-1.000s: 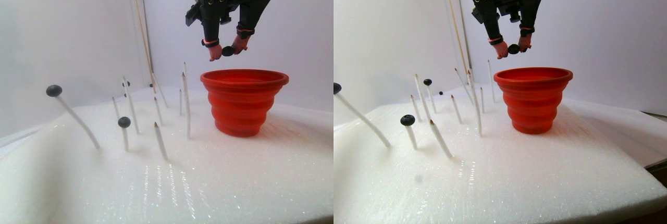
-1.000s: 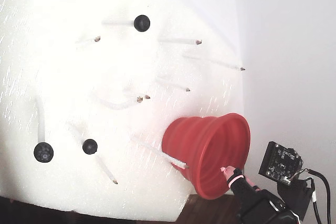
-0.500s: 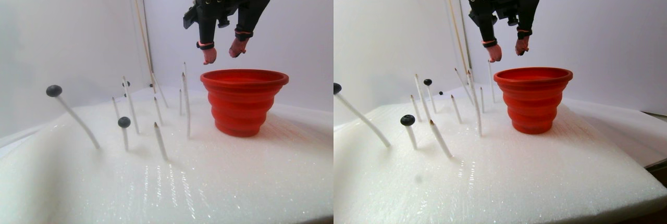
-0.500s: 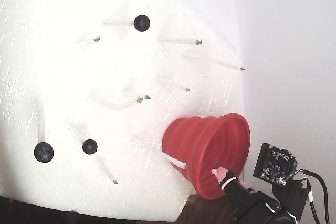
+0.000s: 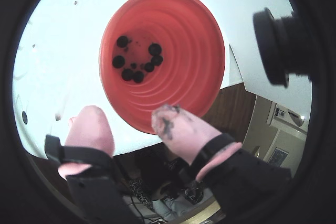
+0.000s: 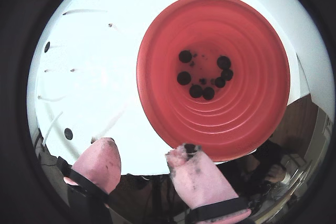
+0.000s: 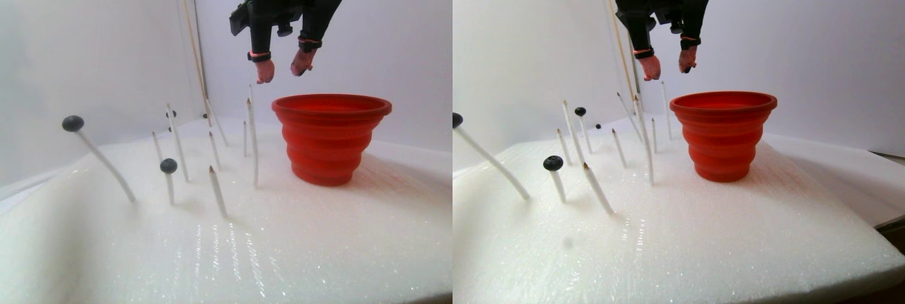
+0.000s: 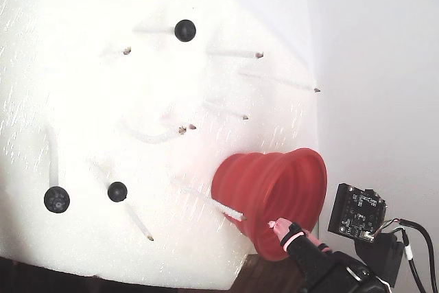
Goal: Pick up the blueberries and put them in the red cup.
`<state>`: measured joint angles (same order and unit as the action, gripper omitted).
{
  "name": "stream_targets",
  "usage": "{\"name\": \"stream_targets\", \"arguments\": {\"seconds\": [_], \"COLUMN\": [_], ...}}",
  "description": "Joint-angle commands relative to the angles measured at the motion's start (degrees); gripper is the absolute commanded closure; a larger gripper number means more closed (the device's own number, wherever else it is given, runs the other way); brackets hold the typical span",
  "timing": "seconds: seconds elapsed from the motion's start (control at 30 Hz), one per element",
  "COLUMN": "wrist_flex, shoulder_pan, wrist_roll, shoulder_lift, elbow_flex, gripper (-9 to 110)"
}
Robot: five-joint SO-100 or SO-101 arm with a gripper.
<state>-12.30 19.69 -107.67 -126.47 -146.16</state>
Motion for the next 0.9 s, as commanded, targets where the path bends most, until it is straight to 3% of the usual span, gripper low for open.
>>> {"name": "stream_targets", "arguments": {"seconds": [0.0, 0.87], "wrist_flex": [-1.1, -11.2], "shoulder_pan": [-1.2, -11.2], "wrist_roll": [0.5, 3.1], "shoulder_lift": [-6.1, -16.5], "elbow_flex": [2.5, -2.5], "gripper": [84, 84]}}
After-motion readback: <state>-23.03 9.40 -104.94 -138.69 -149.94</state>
